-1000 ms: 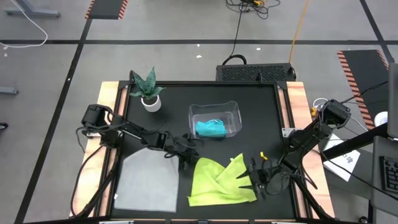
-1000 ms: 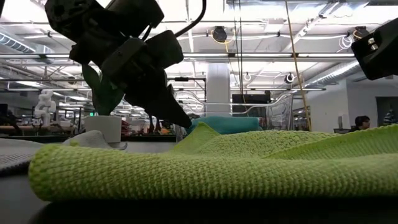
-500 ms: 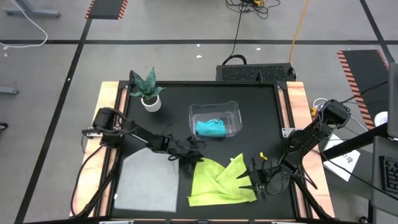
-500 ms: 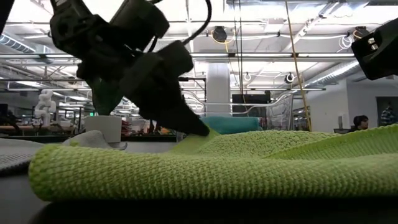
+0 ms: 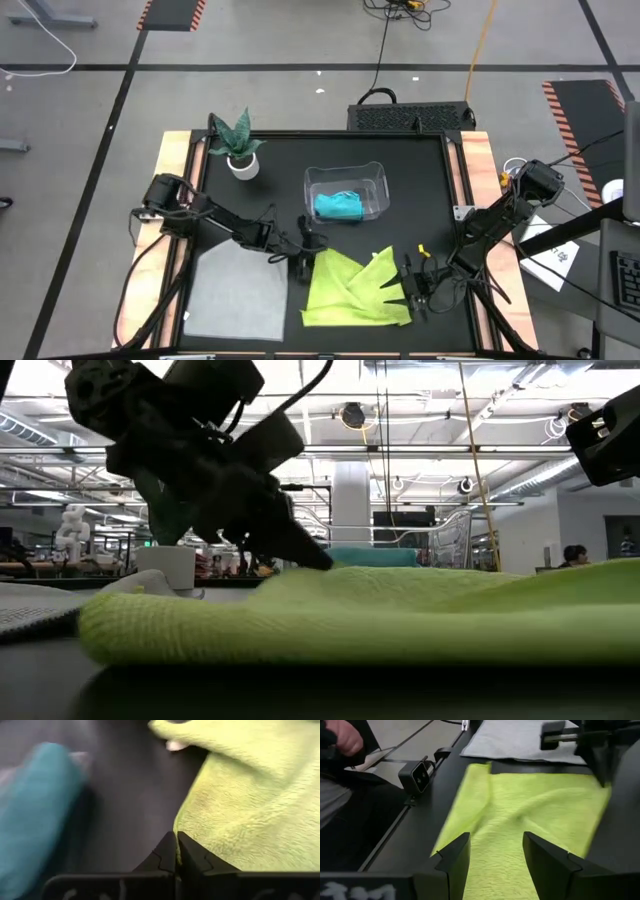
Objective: Fold microfiber towels
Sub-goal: Fold the green towel
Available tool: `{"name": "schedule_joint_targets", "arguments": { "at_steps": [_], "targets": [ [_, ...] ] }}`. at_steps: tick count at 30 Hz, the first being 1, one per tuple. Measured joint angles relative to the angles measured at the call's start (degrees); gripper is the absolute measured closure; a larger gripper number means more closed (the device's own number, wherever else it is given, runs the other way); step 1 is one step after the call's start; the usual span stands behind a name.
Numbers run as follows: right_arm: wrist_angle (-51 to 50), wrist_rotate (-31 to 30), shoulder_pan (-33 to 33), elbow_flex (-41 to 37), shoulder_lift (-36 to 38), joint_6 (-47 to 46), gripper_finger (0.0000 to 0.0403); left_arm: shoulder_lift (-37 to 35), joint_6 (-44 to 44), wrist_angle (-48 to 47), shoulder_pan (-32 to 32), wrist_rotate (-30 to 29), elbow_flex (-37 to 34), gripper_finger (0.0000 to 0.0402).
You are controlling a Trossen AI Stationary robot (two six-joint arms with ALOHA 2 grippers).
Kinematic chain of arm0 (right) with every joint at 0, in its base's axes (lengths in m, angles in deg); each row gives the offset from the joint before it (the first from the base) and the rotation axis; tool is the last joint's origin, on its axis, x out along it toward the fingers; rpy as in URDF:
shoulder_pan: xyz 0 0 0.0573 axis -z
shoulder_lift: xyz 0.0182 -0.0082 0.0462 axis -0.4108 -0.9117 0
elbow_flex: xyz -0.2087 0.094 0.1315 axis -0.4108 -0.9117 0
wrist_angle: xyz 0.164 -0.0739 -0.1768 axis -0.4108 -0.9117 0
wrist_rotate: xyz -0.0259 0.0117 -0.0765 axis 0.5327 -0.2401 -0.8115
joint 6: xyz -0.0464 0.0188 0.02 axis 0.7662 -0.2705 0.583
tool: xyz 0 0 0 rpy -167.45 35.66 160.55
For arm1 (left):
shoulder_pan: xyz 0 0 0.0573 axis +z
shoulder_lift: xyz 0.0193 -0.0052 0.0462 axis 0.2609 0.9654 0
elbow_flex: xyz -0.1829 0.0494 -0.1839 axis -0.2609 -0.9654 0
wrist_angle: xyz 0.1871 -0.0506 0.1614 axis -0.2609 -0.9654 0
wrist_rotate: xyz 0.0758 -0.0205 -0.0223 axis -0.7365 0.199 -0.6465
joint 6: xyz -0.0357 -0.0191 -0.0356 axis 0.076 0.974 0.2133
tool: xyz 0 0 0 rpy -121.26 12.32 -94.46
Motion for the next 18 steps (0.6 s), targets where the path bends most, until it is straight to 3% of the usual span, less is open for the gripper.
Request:
{"name": "schedule_joint_targets", "arguments": {
  "at_steps": [5, 10, 15, 18],
  "targets": [
    [0.07, -0.02, 0.00, 0.00, -0.01, 0.02, 0.0229, -2.05, 1.40, -8.25, -0.75, -9.24, -0.10, 0.0397],
    [-0.33, -0.28, 0.07, -0.02, -0.01, -0.01, 0.0229, -2.14, 6.01, -12.91, -1.07, -12.36, -0.12, 0.0398],
    [-0.07, -0.35, 0.08, -0.02, -0.01, -0.37, 0.0229, -2.14, 8.52, -17.18, -2.90, -19.32, -0.12, 0.0399],
    [0.05, -0.38, 0.09, -0.02, -0.01, -0.39, 0.0229, -2.14, 8.37, -16.67, -3.43, -18.66, -0.12, 0.0399]
  ]
}}
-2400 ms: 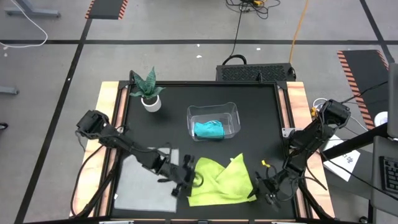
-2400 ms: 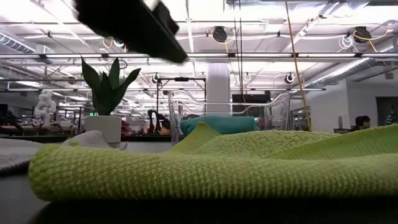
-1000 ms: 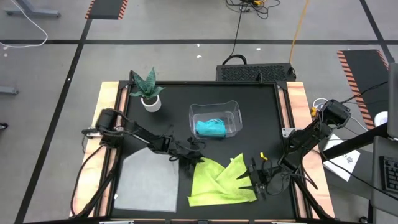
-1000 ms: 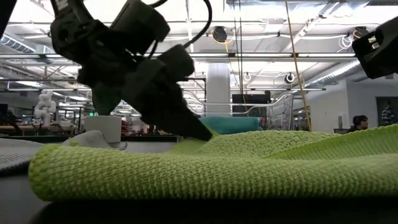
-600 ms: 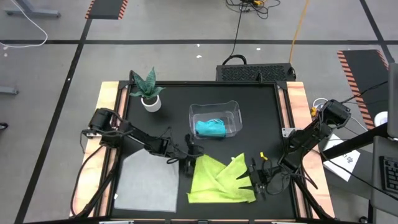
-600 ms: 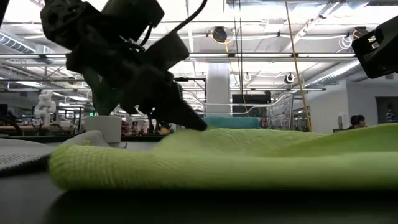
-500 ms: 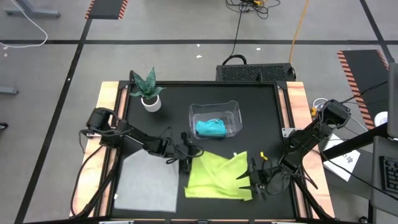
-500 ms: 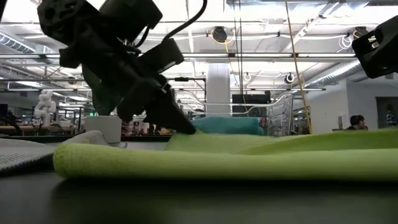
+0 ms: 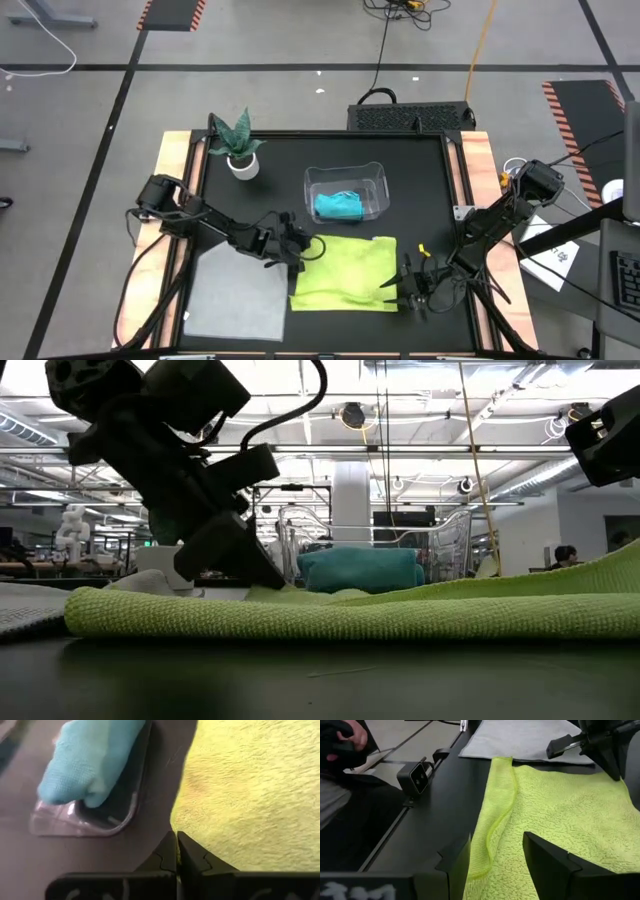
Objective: Fold microfiber towels
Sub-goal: Fold the green towel
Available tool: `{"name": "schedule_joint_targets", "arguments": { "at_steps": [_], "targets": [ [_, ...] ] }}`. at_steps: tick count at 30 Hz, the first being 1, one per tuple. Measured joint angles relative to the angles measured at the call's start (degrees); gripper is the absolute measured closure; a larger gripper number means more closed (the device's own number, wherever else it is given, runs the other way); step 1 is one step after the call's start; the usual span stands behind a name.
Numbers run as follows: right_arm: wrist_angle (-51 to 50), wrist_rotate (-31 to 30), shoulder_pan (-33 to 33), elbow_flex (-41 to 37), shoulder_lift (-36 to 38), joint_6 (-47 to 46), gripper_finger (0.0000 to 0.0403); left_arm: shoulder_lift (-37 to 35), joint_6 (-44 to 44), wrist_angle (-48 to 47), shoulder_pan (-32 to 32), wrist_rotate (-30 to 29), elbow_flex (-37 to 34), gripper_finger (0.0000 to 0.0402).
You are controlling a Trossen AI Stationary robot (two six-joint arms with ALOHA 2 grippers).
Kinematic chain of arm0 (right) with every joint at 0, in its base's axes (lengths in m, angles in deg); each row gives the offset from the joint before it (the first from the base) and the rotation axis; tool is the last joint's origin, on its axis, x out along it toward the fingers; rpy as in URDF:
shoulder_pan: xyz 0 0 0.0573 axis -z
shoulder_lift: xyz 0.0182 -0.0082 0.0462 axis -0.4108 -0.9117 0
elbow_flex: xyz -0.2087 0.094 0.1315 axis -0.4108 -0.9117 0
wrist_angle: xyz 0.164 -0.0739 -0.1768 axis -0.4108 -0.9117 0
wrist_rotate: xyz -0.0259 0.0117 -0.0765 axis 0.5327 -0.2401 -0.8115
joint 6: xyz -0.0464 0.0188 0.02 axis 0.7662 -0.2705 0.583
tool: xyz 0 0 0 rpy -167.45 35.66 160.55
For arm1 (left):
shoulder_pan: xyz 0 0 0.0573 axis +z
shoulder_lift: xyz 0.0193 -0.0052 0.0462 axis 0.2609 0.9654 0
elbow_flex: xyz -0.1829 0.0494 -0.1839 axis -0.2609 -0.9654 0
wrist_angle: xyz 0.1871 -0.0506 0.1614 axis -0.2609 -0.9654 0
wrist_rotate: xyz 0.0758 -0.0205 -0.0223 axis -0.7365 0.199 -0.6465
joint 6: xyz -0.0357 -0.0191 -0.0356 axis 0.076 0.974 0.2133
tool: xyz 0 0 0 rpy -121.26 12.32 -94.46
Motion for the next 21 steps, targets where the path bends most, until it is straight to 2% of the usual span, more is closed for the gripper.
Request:
{"name": "schedule_joint_targets", "arguments": {
  "at_steps": [3, 6, 12, 16, 19, 21],
  "targets": [
    [0.06, -0.08, 0.00, 0.00, 0.00, 0.00, 0.0229, 0.00, -1.10, 0.70, -0.80, 1.94, 0.00, 0.0398],
    [0.08, -0.08, 0.00, 0.00, 0.00, -0.35, 0.0229, 0.00, -2.55, 0.80, -2.09, 0.99, 0.00, 0.0390],
    [-0.01, -0.10, 0.00, 0.00, -0.02, -2.20, 0.0229, -1.60, -7.01, 1.55, -5.71, -6.85, 0.01, 0.0355],
    [0.00, 0.05, 0.00, 0.02, -0.33, -3.99, 0.0229, -5.25, -9.59, -0.19, -8.08, -12.00, -0.06, 0.0340],
    [0.37, 0.63, 0.00, 0.01, -1.18, -6.22, 0.0229, -9.29, -9.52, -3.74, -9.99, -9.46, 0.02, 0.0336],
    [0.50, 1.67, -0.11, 0.02, -1.99, -7.65, 0.0229, -11.67, -6.89, -5.51, -11.01, -4.15, 0.03, 0.0336]
  ]
}}
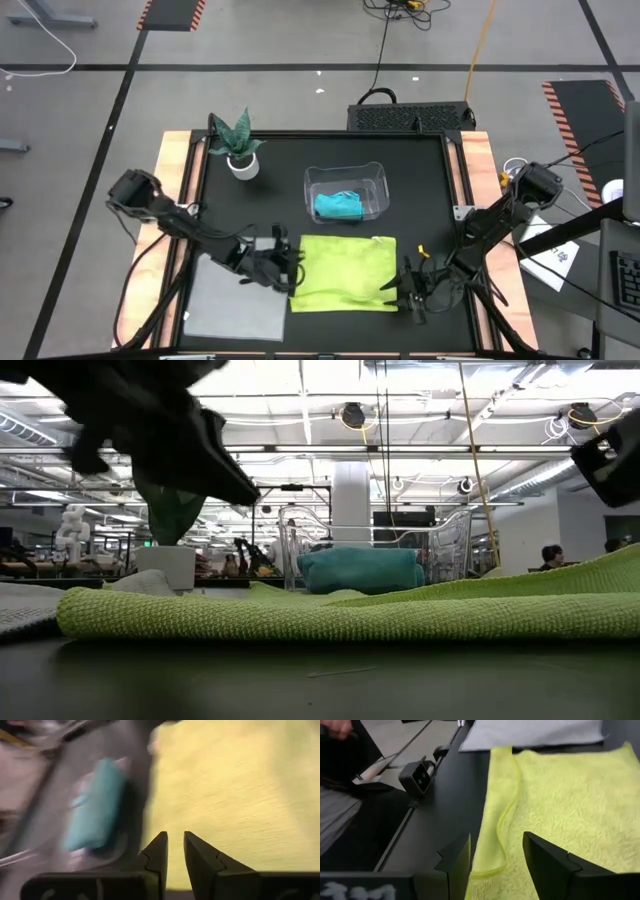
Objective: Fold microfiber towels
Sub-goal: Fold the green towel
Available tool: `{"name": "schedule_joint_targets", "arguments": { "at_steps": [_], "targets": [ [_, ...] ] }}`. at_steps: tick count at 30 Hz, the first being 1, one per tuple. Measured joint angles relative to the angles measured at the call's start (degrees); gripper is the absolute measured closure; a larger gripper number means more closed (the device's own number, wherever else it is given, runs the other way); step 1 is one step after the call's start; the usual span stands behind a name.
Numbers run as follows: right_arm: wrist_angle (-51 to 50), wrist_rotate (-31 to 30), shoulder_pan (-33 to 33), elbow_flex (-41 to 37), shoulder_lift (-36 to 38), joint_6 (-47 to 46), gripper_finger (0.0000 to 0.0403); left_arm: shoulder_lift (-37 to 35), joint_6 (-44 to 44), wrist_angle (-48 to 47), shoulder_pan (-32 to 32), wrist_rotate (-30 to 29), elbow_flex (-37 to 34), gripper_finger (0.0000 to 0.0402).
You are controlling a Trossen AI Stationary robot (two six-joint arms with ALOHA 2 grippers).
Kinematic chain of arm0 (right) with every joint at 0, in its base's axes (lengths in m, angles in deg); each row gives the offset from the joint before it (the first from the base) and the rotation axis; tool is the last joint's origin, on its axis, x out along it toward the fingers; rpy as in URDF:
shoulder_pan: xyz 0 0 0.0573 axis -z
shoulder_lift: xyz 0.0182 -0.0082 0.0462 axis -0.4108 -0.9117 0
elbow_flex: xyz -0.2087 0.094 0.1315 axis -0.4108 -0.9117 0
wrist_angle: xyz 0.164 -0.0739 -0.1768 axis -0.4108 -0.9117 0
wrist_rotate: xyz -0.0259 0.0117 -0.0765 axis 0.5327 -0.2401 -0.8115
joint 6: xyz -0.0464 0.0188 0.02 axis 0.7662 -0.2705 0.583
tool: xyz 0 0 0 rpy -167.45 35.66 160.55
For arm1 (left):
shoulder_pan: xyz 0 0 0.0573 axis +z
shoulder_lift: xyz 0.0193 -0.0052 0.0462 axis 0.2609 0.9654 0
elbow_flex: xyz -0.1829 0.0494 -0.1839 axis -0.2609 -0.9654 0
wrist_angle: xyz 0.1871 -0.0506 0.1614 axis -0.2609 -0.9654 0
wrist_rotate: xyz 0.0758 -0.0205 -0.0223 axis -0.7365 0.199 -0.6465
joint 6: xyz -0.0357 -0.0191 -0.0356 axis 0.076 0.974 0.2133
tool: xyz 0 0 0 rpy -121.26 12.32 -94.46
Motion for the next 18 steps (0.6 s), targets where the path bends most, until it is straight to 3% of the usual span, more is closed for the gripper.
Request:
{"name": "schedule_joint_targets", "arguments": {
  "at_steps": [3, 7, 13, 18],
  "targets": [
    [0.04, 0.18, -0.02, 0.00, -1.86, -2.10, 0.0229, -2.40, 5.34, -3.67, -1.59, 7.37, -0.01, 0.0335],
    [-0.89, 0.16, 0.00, 0.00, -4.04, -2.88, 0.0229, -1.72, 11.09, -4.74, -3.91, 7.83, -0.09, 0.0335],
    [1.10, 2.10, -0.02, -0.02, -5.47, -4.14, 0.0229, 2.54, 16.64, -3.28, -5.71, 15.85, -0.17, 0.0335],
    [2.40, 4.48, -0.86, -0.02, -5.48, -6.49, 0.0229, 5.40, 20.64, -0.39, -7.77, 18.92, -0.17, 0.0334]
  ]
}}
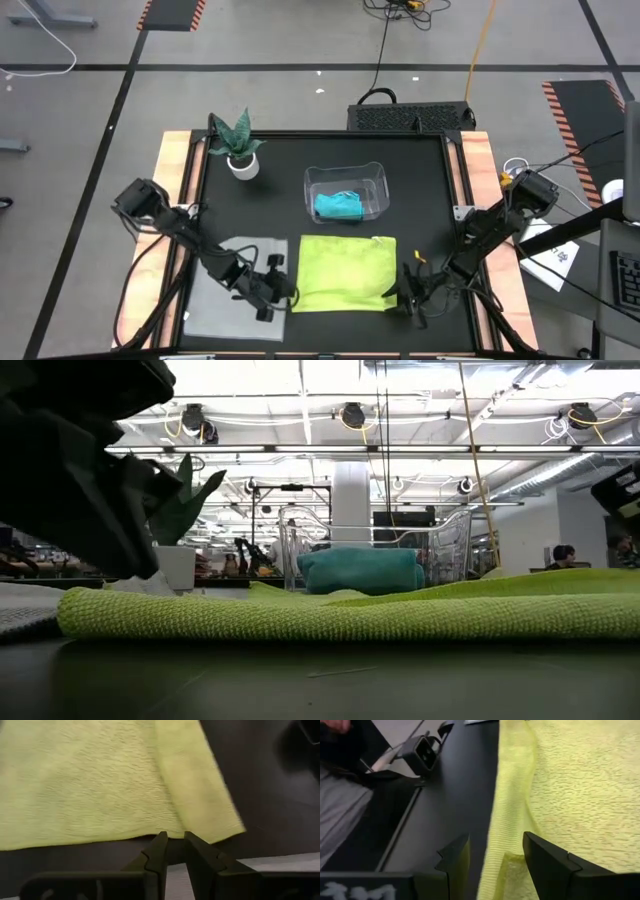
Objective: Fold microfiber towels
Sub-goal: Fold the green towel
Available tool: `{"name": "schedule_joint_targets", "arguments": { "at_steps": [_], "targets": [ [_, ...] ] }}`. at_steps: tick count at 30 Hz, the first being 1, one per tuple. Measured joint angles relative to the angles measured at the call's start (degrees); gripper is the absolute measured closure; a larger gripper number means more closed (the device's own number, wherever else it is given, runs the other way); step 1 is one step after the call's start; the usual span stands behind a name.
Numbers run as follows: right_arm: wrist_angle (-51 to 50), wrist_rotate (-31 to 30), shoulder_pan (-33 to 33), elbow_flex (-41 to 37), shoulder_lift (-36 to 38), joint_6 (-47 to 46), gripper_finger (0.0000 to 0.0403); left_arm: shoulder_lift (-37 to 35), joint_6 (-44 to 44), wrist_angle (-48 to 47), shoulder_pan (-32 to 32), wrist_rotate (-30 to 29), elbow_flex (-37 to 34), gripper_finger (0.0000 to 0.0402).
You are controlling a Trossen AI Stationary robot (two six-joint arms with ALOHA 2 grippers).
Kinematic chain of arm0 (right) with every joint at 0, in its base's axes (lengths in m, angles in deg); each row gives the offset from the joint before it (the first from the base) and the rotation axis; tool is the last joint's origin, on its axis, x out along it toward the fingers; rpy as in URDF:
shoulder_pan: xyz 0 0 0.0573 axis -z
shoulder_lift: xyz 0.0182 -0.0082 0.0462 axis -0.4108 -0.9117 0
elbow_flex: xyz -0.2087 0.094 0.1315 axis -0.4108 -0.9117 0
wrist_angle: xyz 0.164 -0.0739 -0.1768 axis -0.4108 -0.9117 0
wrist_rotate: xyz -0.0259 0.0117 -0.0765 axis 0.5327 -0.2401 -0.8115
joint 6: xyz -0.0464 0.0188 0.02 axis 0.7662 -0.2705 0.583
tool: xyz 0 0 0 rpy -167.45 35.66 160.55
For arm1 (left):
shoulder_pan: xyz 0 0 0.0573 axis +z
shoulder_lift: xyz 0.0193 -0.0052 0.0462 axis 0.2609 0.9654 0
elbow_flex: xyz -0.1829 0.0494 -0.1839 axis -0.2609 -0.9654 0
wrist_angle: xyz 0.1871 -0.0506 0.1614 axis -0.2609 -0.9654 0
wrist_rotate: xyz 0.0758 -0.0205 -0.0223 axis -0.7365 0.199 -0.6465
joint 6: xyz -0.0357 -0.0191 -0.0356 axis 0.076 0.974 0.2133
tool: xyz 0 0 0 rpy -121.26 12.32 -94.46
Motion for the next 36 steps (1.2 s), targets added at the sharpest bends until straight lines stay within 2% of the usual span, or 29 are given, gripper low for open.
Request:
{"name": "schedule_joint_targets", "arguments": {
  "at_steps": [8, 18, 24, 28, 31, 36],
  "targets": [
    [0.70, 0.05, -1.02, 0.02, 0.03, -0.67, 0.0229, 1.08, 1.92, 3.08, -2.89, 0.80, 0.01, 0.0334],
    [0.61, -0.36, -0.89, 0.02, 0.03, -0.43, 0.0229, 1.08, 2.01, 2.95, -3.13, 0.19, 0.01, 0.0334],
    [1.60, -4.71, -0.89, 0.02, 0.03, -4.86, 0.0229, 1.08, -0.27, 2.89, -3.13, -1.17, 0.01, 0.0334],
    [1.25, -4.79, -0.89, 0.02, 0.05, -5.91, 0.0229, 1.08, 4.37, 2.86, -2.97, -2.33, 0.01, 0.0334],
    [-0.77, -4.52, -0.91, 0.02, 0.05, -8.92, 0.0229, 1.08, 12.37, 2.56, -2.41, -2.28, 0.01, 0.0334],
    [-5.66, -4.40, -1.00, 0.02, 0.05, -14.25, 0.0229, 1.14, 20.62, -2.25, -2.34, 0.49, 0.02, 0.0334]
  ]
}}
